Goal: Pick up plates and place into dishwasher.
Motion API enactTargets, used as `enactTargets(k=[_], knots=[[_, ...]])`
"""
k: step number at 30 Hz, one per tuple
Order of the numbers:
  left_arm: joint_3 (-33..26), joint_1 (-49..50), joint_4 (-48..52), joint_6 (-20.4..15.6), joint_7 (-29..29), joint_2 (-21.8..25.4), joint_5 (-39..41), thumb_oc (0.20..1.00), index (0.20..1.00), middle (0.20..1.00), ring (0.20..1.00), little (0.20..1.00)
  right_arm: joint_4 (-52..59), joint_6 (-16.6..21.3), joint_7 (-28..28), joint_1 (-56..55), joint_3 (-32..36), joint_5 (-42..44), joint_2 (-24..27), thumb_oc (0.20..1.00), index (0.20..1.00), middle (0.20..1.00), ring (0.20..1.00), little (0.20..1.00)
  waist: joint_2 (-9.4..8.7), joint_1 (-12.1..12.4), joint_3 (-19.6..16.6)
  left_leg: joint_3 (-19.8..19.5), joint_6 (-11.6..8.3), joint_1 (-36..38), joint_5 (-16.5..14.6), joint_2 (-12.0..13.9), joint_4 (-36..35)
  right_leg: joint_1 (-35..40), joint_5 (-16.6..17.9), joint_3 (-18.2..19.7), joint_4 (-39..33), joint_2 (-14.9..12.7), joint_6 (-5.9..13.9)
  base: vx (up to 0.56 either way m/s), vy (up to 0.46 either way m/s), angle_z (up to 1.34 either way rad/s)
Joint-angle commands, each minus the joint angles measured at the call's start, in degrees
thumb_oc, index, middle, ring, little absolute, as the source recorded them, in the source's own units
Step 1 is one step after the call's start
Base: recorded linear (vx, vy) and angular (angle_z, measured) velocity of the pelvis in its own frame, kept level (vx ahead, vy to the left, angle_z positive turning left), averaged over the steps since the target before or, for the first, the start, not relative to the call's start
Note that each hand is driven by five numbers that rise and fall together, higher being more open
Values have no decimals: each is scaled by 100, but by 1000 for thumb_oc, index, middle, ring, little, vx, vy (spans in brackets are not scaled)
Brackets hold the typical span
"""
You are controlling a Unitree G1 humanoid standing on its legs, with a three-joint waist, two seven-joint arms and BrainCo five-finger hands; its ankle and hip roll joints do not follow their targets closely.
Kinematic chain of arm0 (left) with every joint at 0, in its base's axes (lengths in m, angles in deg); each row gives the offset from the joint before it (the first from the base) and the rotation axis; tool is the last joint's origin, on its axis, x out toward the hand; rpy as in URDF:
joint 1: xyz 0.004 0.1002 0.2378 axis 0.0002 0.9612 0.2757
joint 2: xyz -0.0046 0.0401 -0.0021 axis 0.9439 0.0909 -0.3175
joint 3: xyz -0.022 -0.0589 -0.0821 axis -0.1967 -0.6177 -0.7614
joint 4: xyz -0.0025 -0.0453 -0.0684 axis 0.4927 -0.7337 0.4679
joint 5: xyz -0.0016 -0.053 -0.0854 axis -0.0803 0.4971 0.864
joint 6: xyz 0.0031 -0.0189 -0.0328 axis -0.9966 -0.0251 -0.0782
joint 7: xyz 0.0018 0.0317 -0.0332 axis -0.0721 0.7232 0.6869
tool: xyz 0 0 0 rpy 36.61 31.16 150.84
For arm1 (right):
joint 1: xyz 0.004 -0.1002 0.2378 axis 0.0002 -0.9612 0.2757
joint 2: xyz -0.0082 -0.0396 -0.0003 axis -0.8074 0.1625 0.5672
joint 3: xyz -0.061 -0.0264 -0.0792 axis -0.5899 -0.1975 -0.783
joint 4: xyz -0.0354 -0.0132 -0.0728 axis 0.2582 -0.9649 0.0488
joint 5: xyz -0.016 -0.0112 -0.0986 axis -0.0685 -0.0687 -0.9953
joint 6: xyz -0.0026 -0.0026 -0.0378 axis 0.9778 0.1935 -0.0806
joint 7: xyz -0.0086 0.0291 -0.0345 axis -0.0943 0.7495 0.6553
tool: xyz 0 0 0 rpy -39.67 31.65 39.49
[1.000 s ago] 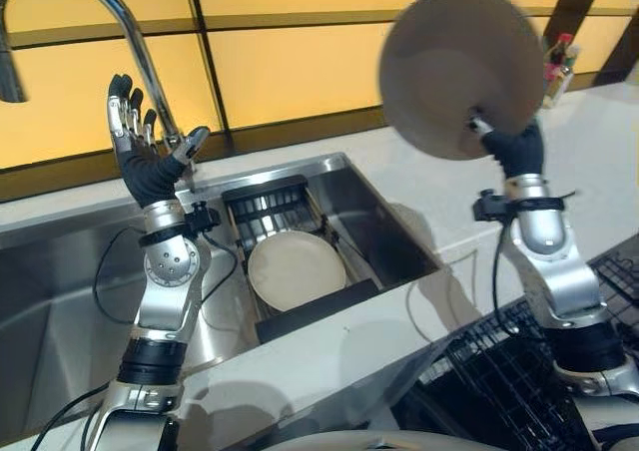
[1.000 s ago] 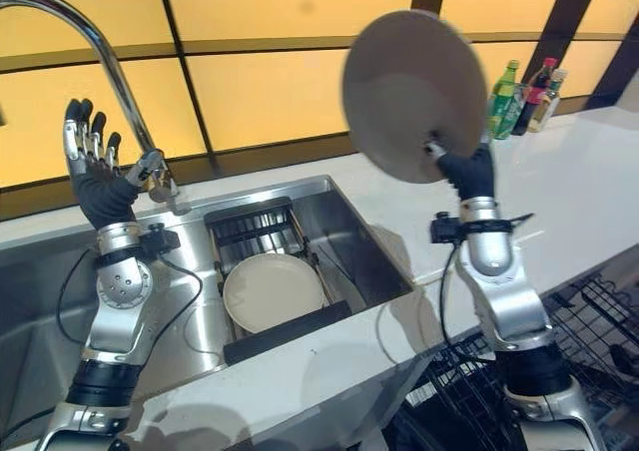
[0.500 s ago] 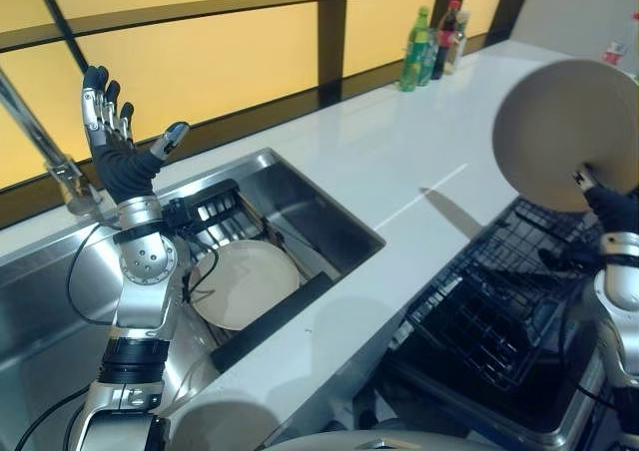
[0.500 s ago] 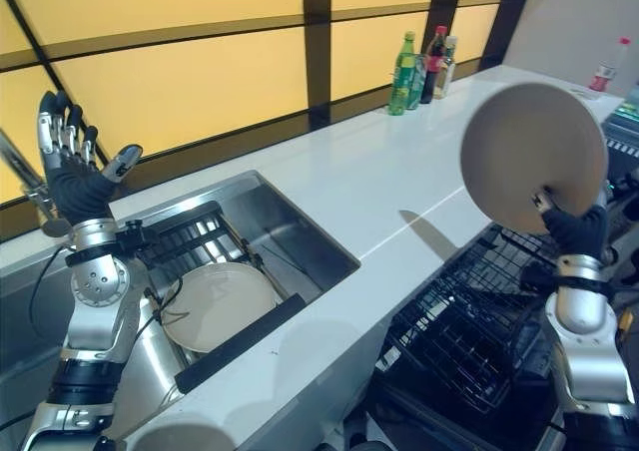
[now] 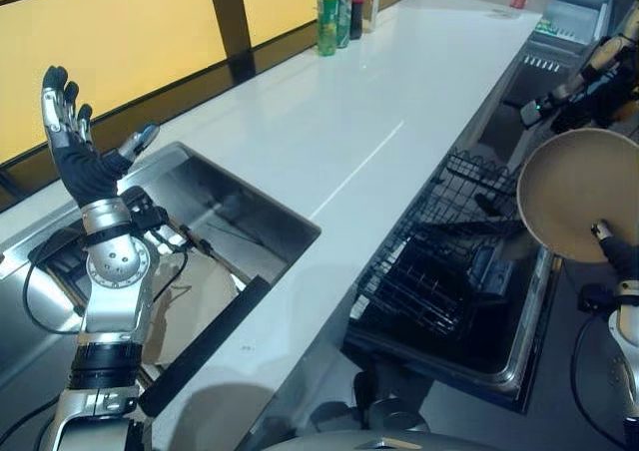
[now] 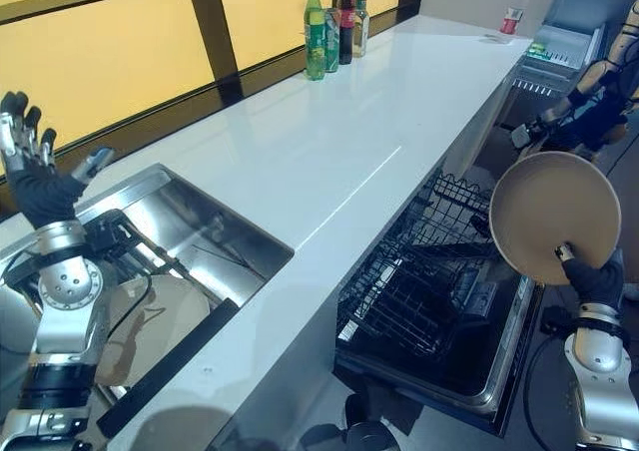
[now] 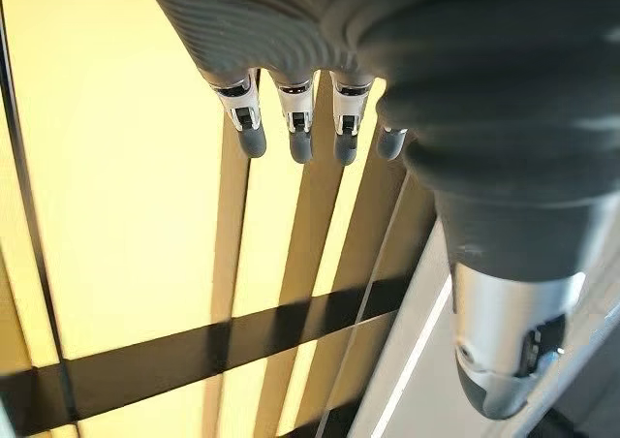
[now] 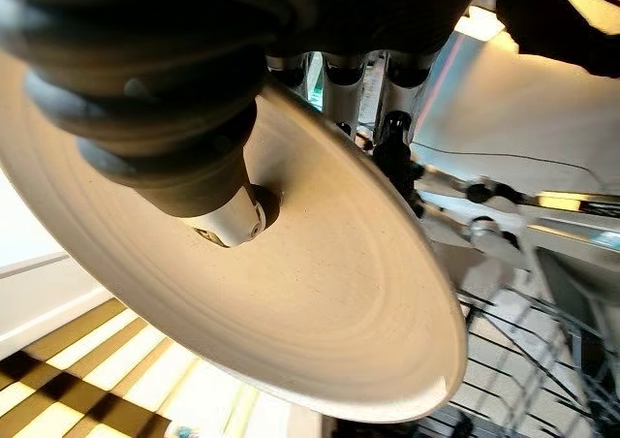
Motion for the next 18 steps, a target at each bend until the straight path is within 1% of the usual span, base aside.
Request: enactTargets(k=[1, 2, 4, 5, 6, 11, 13, 15, 18], knots=[[-246, 104, -12, -321, -221, 463, -131, 1000, 1000, 1000, 1000, 1000, -11, 2, 414, 195, 150, -123, 55, 200, 200, 200, 200, 200, -344, 90, -357, -324, 545, -360, 83, -265, 52, 381, -491, 169, 388, -690, 785, 119, -148, 2], [-252, 144, -9, -317, -267, 451, -122, 1000, 1000, 1000, 1000, 1000, -90, -102, 574, 222, 104, -119, 63, 200, 200, 200, 200, 200, -337, 114, -366, -360, 526, -351, 84, -249, 44, 429, -493, 160, 335, -663, 764, 101, -125, 5], [-255, 188, -30, -332, -351, 424, -128, 1000, 1000, 1000, 1000, 1000, -282, -150, 829, 273, -14, -160, 90, 200, 200, 200, 200, 200, -334, 171, -369, -409, 488, -360, 105, -206, 39, 493, -503, 131, 263, -614, 728, 68, -107, 11], [-262, 190, -31, -333, -354, 422, -126, 1000, 1000, 1000, 1000, 1000, -304, -138, 837, 287, -21, -156, 100, 200, 200, 200, 200, 200, -329, 161, -367, -415, 483, -361, 108, -200, 39, 500, -499, 123, 255, -609, 724, 44, -133, 10], [-190, 161, -20, -295, -376, 423, -151, 1000, 1000, 1000, 1000, 1000, -387, -259, 1049, 353, -181, 15, 131, 200, 200, 200, 200, 200, -329, 230, -340, -463, 456, -414, 144, -164, 41, 501, -520, 99, 236, -572, 693, -5, -106, 6], [-1, -29, -107, -290, -317, 537, -240, 1000, 1000, 1000, 1000, 1000, -925, -328, 1682, 631, -724, -111, 302, 200, 200, 200, 200, 200, -328, 401, -227, -593, 339, -611, 280, -38, 38, 486, -494, -51, 121, -542, 647, -35, -93, 10], [12, -62, -146, -305, -262, 591, -252, 1000, 1000, 1000, 1000, 1000, -1236, -318, 1979, 698, -944, -377, 419, 200, 200, 200, 200, 200, -334, 474, -222, -614, 290, -647, 317, 10, 37, 495, -493, -126, 94, -561, 653, 13, -65, 10], [-25, -61, -147, -279, -260, 693, -174, 1000, 1000, 1000, 1000, 1000, -1418, -325, 2190, 757, -1079, -456, 586, 200, 200, 200, 200, 200, -335, 524, -230, -632, 250, -661, 346, 43, 37, 512, -487, -182, 80, -576, 660, 35, -60, 8], [-92, 0, -149, -284, -246, 810, -135, 1000, 1000, 1000, 1000, 1000, -1482, -362, 2283, 764, -1176, -508, 710, 200, 200, 200, 200, 200, -335, 566, -230, -653, 213, -671, 371, 81, 37, 523, -482, -234, 71, -592, 665, 46, -47, 11]])
